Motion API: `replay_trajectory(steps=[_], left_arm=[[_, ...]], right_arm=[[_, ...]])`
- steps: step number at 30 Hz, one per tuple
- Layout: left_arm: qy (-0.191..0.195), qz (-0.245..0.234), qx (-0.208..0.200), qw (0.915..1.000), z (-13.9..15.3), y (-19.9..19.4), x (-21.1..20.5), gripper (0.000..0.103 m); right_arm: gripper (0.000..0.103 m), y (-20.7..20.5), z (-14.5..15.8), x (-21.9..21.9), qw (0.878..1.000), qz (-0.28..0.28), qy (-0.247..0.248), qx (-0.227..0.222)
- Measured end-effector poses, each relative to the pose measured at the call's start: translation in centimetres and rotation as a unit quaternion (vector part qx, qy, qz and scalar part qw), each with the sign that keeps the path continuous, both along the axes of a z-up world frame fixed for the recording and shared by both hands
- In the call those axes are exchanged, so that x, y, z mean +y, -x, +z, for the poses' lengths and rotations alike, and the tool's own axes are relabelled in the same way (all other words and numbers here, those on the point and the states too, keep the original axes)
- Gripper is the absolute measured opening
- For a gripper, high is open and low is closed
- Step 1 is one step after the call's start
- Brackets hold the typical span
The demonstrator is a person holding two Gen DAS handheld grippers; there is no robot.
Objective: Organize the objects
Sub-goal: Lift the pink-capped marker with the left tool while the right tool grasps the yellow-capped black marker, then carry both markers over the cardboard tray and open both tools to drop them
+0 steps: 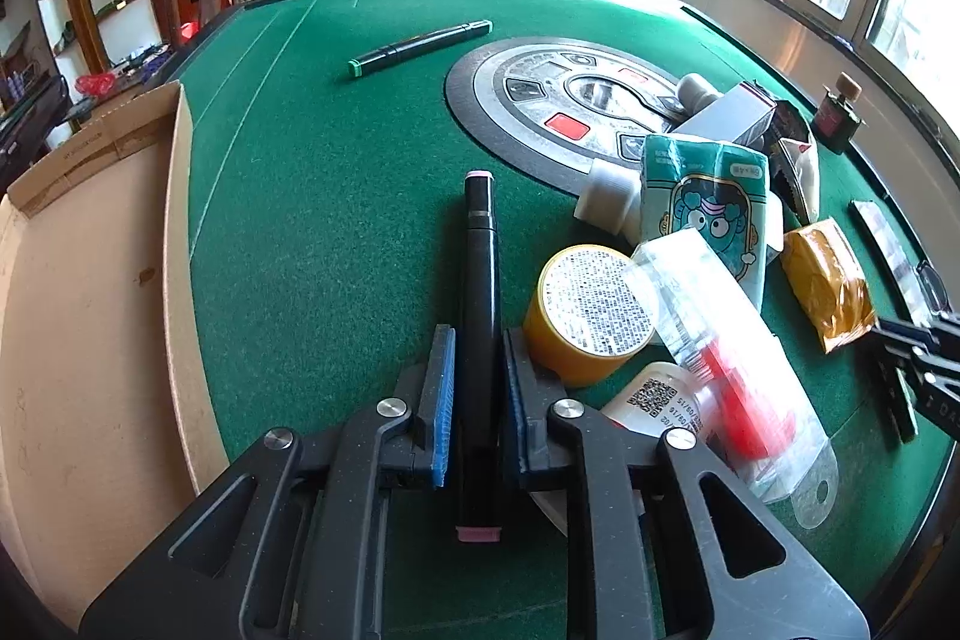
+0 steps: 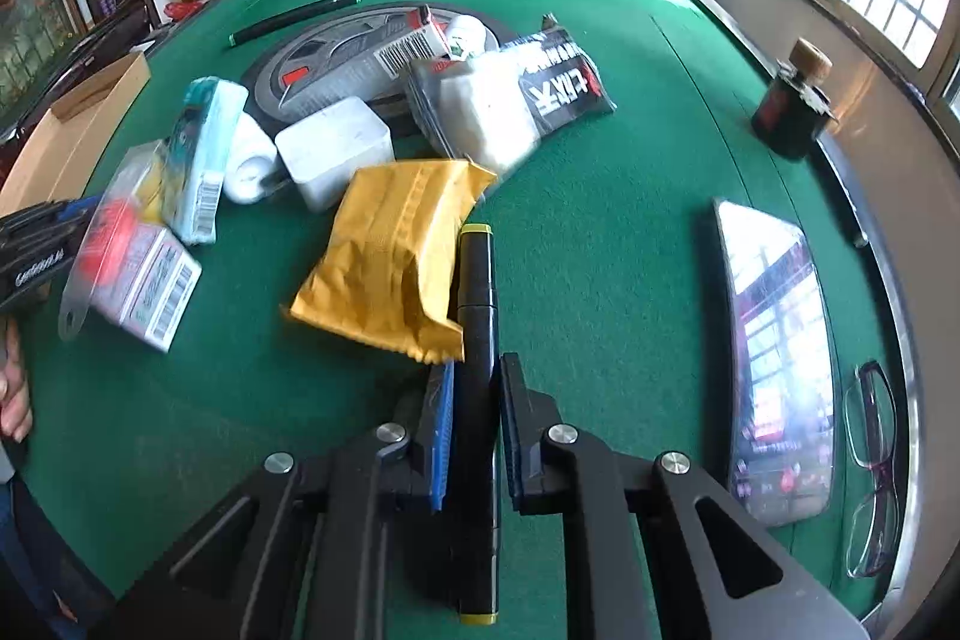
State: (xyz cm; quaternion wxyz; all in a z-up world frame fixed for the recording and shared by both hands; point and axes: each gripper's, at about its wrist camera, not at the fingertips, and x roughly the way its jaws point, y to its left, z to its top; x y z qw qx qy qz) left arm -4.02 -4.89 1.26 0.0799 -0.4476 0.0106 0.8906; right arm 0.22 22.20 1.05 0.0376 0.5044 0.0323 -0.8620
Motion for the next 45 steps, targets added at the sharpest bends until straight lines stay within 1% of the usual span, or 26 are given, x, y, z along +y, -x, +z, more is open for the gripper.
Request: replay_trajectory(steps=[3,5,7,9,11,15,17,19,23,25,29,32,34,37,39,40,41,45], left_arm=[[-0.016,0.005,0.001,0.9999,0.2,0.0,-0.6,0.014],[-0.036,0.006,0.011,0.9993,0.8,-0.2,-1.1,0.014],[-0.046,0.009,0.024,0.9986,1.4,-0.4,-1.5,0.014],[-0.066,0.015,0.034,0.9972,1.9,-0.5,-2.0,0.014],[-0.078,0.017,0.045,0.9958,2.4,-0.6,-2.4,0.014],[-0.088,0.025,0.046,0.9948,2.6,-0.4,-2.9,0.014],[-0.096,0.025,0.055,0.9936,3.1,-0.6,-3.3,0.014],[-0.106,0.028,0.066,0.9918,3.6,-0.8,-3.7,0.014],[-0.127,0.041,0.093,0.9867,5.1,-1.3,-5.4,0.014],[-0.139,0.051,0.101,0.9839,5.6,-1.3,-6.4,0.014],[-0.167,0.065,0.123,0.9761,6.8,-1.8,-8.7,0.014],[-0.183,0.077,0.138,0.9703,7.8,-2.5,-10.8,0.014],[-0.184,0.093,0.148,0.9674,8.2,-2.8,-12.3,0.014],[-0.188,0.12,0.149,0.9635,8.6,-3.2,-15.2,0.014],[-0.179,0.134,0.144,0.9641,8.6,-3.3,-16.7,0.014],[-0.178,0.142,0.142,0.9631,8.5,-3.4,-17.5,0.014],[-0.179,0.152,0.136,0.9625,8.4,-3.3,-18.6,0.014],[-0.175,0.166,0.104,0.965,7.5,-2.6,-21.3,0.014]], right_arm=[[0.013,-1.8,1.0,1.4,0.999,-0.017,0.034,0.016],[0.013,-2.8,1.8,2.3,0.998,-0.03,0.055,0.032],[0.013,-3.5,2.7,3.0,0.995,-0.041,0.079,0.048],[0.013,-3.7,3.6,2.9,0.992,-0.037,0.104,0.066],[0.013,-3.4,4.1,2.0,0.99,-0.029,0.115,0.074],[0.013,-1.9,4.8,-1.3,0.987,0.006,0.141,0.073],[0.013,-1.3,5.0,-3.1,0.985,0.022,0.153,0.072],[0.013,-0.6,5.4,-5.1,0.985,0.038,0.152,0.078],[0.013,0.6,6.4,-8.6,0.983,0.063,0.151,0.082],[0.013,1.1,6.8,-10.2,0.983,0.074,0.147,0.085],[0.013,1.9,7.6,-13.0,0.981,0.095,0.145,0.087],[0.013,2.4,8.4,-15.4,0.979,0.117,0.142,0.093],[0.013,2.6,8.8,-17.0,0.977,0.132,0.14,0.096],[0.013,3.2,9.3,-20.1,0.973,0.158,0.139,0.098],[0.013,3.5,9.3,-22.6,0.969,0.18,0.14,0.096],[0.013,3.8,9.3,-23.6,0.968,0.189,0.139,0.093],[0.013,4.2,9.0,-24.9,0.967,0.197,0.137,0.089],[0.013,6.1,8.2,-28.9,0.963,0.221,0.134,0.076]])
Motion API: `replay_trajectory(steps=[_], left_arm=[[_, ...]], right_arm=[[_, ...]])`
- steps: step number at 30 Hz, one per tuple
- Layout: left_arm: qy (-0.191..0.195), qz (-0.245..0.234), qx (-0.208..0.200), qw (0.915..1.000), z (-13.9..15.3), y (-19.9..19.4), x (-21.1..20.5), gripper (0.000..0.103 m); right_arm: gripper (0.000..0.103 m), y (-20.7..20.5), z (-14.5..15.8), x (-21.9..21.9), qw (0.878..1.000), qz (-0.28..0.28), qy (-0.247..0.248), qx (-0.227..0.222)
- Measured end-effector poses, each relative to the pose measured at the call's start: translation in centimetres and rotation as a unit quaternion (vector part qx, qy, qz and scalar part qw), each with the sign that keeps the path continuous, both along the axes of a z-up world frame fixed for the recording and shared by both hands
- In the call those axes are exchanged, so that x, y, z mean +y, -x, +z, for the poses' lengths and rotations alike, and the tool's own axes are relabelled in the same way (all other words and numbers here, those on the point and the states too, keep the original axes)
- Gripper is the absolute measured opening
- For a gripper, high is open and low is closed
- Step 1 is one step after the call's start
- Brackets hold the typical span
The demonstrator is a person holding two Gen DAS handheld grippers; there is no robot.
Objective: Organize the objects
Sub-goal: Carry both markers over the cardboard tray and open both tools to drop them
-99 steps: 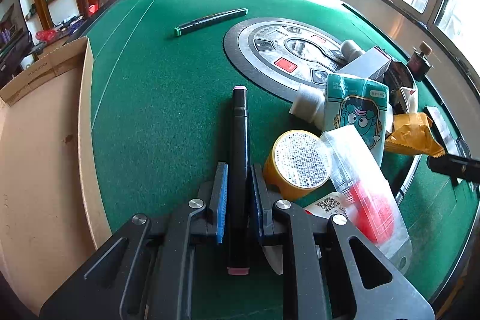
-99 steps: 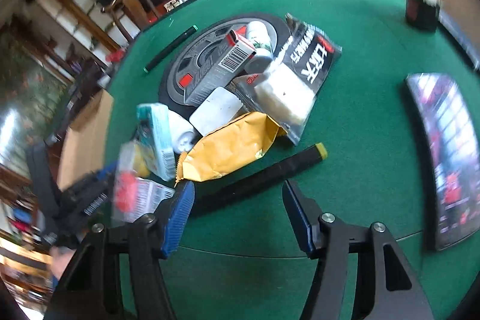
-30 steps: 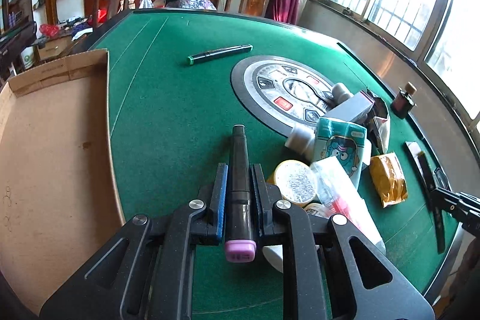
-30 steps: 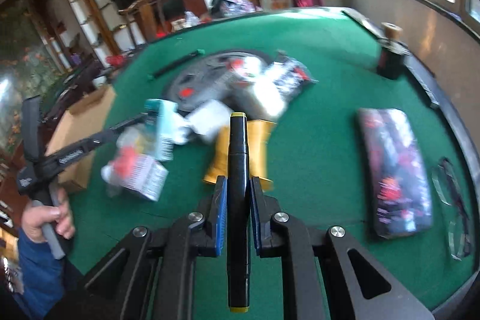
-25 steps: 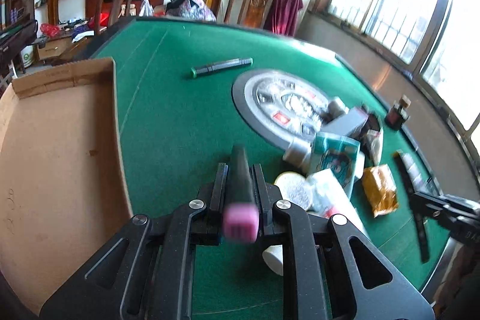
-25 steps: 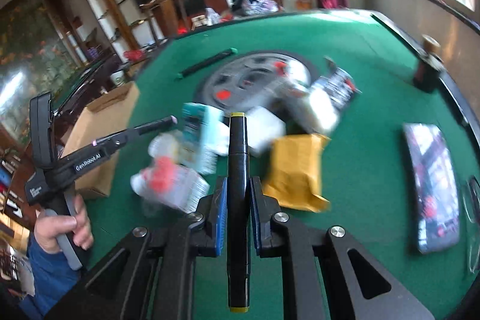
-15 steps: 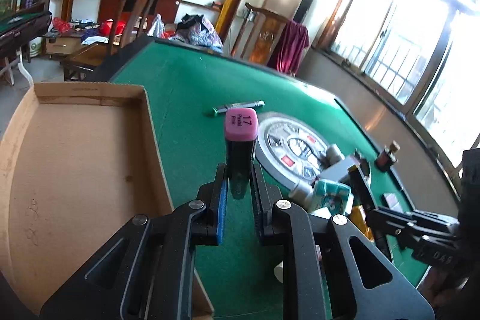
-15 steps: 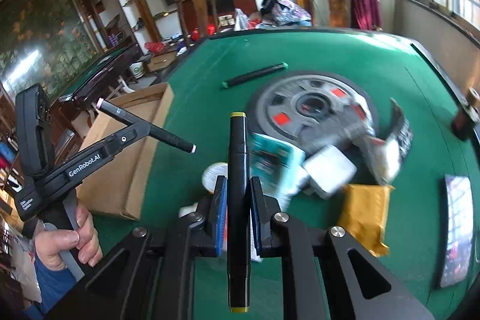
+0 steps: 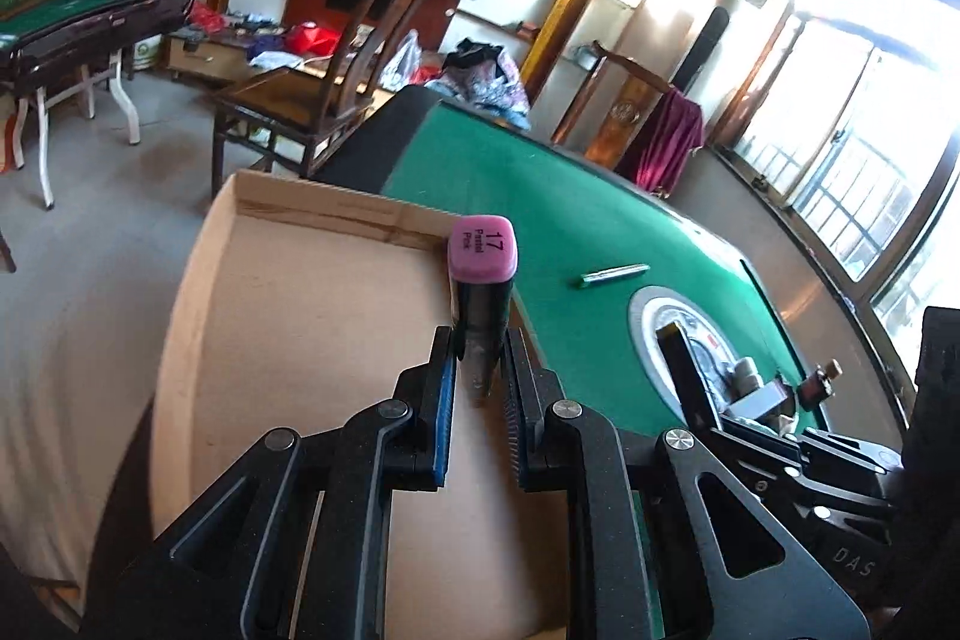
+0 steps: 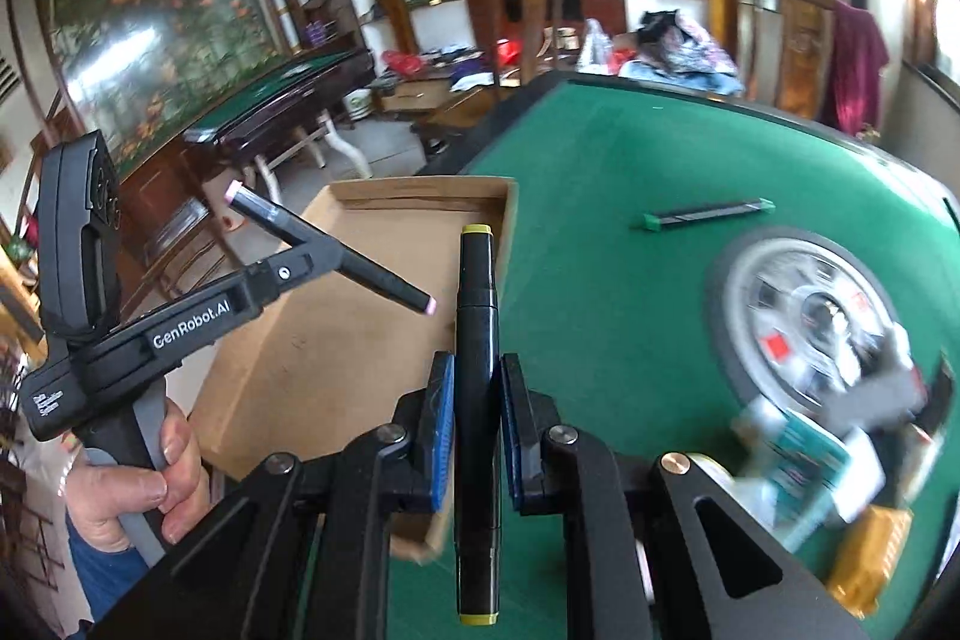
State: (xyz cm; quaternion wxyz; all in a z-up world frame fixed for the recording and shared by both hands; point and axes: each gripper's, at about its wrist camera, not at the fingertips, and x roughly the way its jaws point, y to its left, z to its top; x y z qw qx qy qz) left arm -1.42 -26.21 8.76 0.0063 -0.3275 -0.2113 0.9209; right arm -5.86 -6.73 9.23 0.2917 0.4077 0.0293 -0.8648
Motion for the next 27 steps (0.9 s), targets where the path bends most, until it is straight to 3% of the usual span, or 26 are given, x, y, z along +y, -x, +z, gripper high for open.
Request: replay_trajectory(steps=[5,10,15,27], left_arm=[[-0.001,-0.02,-0.054,0.9984,-1.1,2.7,-1.5,0.014],[0.006,-0.035,-0.077,0.9964,-1.0,5.5,-2.0,0.015],[0.017,-0.041,-0.101,0.9939,-1.5,8.5,-1.4,0.015],[-0.018,-0.04,-0.14,0.9891,-5.1,10.9,-1.9,0.015]], right_arm=[[0.013,3.2,-2.0,-3.7,1.0,0.008,-0.009,-0.016],[0.013,6.9,-3.3,-5.6,0.999,-0.008,0.003,-0.049],[0.013,9.9,-4.5,-7.0,0.998,-0.022,-0.016,-0.056],[0.013,12.2,-7.5,-8.3,0.995,-0.028,-0.041,-0.088]])
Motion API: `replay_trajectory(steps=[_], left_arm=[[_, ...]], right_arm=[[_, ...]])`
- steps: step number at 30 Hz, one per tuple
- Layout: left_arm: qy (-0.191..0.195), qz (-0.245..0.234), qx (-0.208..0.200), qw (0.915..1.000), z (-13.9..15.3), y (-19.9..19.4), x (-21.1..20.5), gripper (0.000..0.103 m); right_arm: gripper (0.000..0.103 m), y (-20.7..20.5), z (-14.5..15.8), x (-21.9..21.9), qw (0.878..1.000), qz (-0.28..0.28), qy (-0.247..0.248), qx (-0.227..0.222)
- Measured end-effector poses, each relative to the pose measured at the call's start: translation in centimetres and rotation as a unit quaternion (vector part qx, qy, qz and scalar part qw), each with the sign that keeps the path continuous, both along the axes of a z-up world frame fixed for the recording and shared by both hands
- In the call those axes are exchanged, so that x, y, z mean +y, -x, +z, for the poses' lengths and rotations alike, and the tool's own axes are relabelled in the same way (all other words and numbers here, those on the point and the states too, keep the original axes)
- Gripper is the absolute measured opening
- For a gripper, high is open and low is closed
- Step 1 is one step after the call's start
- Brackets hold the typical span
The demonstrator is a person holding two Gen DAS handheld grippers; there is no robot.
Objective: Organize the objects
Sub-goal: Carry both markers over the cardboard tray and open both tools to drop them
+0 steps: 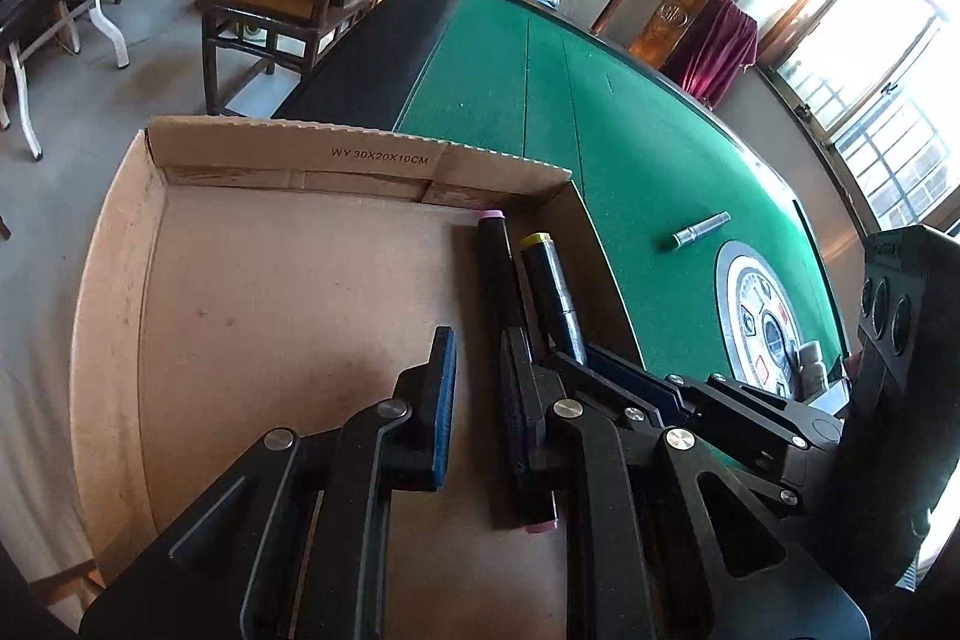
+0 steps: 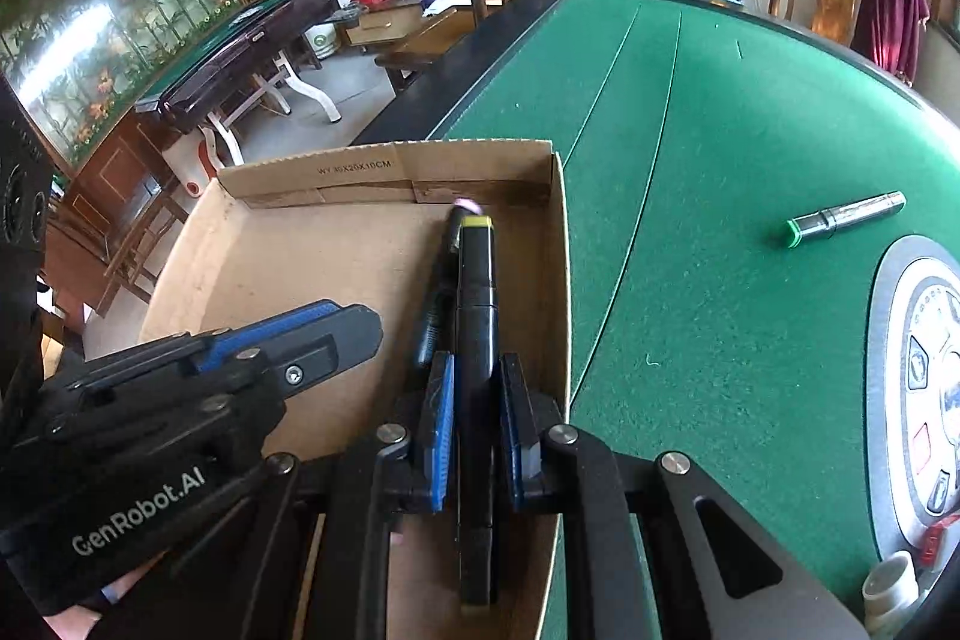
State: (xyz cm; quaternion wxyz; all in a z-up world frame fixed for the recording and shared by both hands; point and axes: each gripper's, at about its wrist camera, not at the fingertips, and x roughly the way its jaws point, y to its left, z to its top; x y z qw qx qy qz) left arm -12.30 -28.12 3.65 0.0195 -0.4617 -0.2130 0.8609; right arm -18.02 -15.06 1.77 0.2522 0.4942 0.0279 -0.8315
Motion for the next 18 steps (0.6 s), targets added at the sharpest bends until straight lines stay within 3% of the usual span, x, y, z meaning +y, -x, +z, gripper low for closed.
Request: replay_trajectory(steps=[9,13,18], left_arm=[[-0.011,0.008,0.008,0.9999,0.4,-0.6,-0.6,0.015],[-0.027,0.013,0.021,0.9993,1.1,-2.0,-0.7,0.015],[-0.011,-0.006,0.052,0.9986,2.6,-4.5,2.0,0.015]], right_arm=[[0.014,-0.3,0.3,-0.4,0.999,0.011,-0.032,0.005],[0.014,-1.3,1.9,1.2,1.0,0.01,-0.009,0.014],[0.014,-4.7,4.0,5.4,0.999,0.008,0.04,0.028]])
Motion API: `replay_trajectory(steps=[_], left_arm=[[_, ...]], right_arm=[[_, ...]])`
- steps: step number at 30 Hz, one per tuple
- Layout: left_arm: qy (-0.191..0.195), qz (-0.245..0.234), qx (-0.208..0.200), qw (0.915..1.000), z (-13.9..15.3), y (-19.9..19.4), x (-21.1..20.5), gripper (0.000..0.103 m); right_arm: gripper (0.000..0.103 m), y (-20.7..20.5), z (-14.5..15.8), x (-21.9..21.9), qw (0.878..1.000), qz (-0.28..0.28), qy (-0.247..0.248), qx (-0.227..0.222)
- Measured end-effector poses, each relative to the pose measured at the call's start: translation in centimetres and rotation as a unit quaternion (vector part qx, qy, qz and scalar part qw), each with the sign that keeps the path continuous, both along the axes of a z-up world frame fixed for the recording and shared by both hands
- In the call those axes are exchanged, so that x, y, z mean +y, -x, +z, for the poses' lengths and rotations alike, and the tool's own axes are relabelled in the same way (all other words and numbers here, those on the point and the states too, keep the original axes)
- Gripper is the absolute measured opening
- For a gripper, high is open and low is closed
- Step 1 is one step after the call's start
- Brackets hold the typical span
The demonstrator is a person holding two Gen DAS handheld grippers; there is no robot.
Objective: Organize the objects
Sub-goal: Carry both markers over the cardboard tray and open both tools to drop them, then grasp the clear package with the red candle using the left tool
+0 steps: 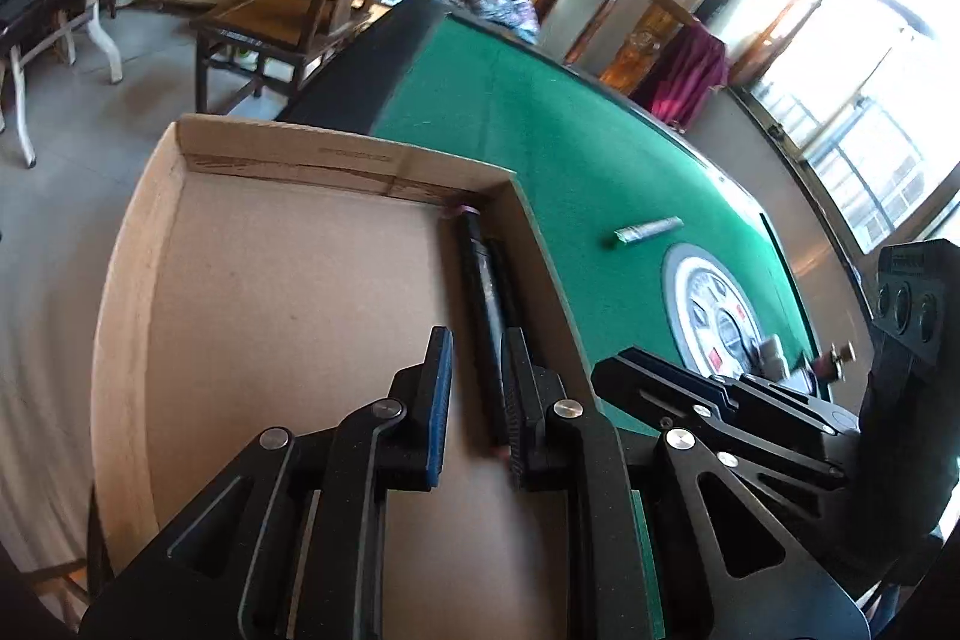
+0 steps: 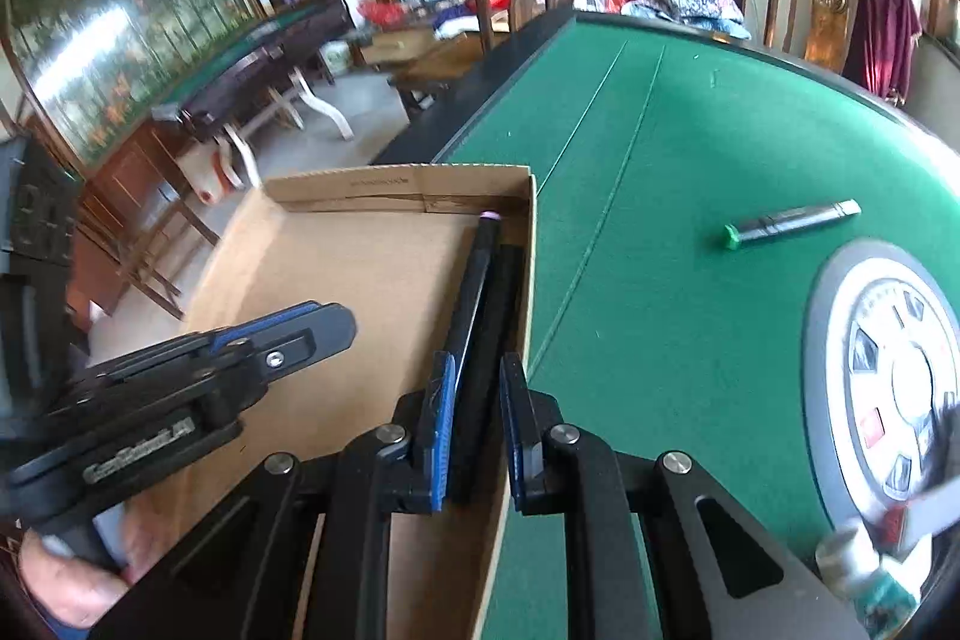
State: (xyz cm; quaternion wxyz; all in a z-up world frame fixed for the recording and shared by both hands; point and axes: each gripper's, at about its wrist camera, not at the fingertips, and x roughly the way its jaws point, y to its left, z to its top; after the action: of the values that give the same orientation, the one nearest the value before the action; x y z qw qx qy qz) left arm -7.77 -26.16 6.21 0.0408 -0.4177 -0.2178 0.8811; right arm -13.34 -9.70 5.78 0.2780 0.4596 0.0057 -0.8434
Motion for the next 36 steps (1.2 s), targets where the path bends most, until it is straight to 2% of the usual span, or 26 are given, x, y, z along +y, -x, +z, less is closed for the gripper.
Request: replay_trajectory(steps=[7,10,12,14,16,18,19,20,22,23,25,28,32,36], left_arm=[[0.021,-0.068,0.033,0.9969,1.2,-3.3,7.5,0.015],[0.038,-0.11,0.026,0.9929,1.1,-3.9,11.8,0.015],[0.051,-0.137,0.01,0.9892,0.8,-4.2,14.8,0.02],[0.056,-0.16,0.002,0.9855,0.3,-4.8,17.4,0.027],[0.071,-0.186,0.0,0.98,-0.2,-5.6,19.4,0.032],[0.102,-0.22,0.006,0.9701,-0.6,-6.6,21.4,0.038],[0.118,-0.232,0.008,0.9656,-0.9,-7.0,22.1,0.042],[0.141,-0.243,0.009,0.9598,-1.2,-7.3,23.0,0.045],[0.175,-0.246,0.005,0.9534,-1.7,-7.5,23.9,0.045],[0.179,-0.242,0.002,0.9536,-1.9,-7.4,24.3,0.045],[0.162,-0.234,-0.006,0.9587,-1.9,-6.9,24.5,0.045],[0.119,-0.231,-0.012,0.9657,-1.3,-6.5,25.0,0.045],[0.041,-0.207,-0.049,0.9762,-1.0,-5.1,25.5,0.046],[0.041,-0.169,-0.068,0.9823,-0.9,-4.1,26.3,0.052]], right_arm=[[0.014,-5.8,0.7,9.1,0.997,-0.017,0.073,0.013],[0.014,-7.5,1.2,14.3,0.995,-0.039,0.088,0.034],[0.015,-8.4,1.8,18.7,0.992,-0.071,0.093,0.056],[0.026,-9.1,2.1,22.3,0.988,-0.091,0.102,0.07],[0.057,-9.7,2.0,25.9,0.982,-0.121,0.113,0.086],[0.063,-10.5,1.3,29.7,0.974,-0.146,0.144,0.101],[0.064,-10.4,1.0,31.2,0.971,-0.152,0.156,0.098],[0.064,-10.3,0.6,32.3,0.97,-0.158,0.164,0.091],[0.064,-9.6,-0.3,34.0,0.966,-0.17,0.188,0.054],[0.064,-9.4,-0.5,34.3,0.963,-0.169,0.205,0.043],[0.064,-9.2,-0.5,34.6,0.957,-0.161,0.238,0.027],[0.064,-9.5,0.0,34.5,0.957,-0.165,0.238,0.033],[0.064,-10.0,0.2,34.4,0.957,-0.174,0.228,0.04],[0.064,-9.9,-0.2,34.8,0.956,-0.174,0.233,0.03]])
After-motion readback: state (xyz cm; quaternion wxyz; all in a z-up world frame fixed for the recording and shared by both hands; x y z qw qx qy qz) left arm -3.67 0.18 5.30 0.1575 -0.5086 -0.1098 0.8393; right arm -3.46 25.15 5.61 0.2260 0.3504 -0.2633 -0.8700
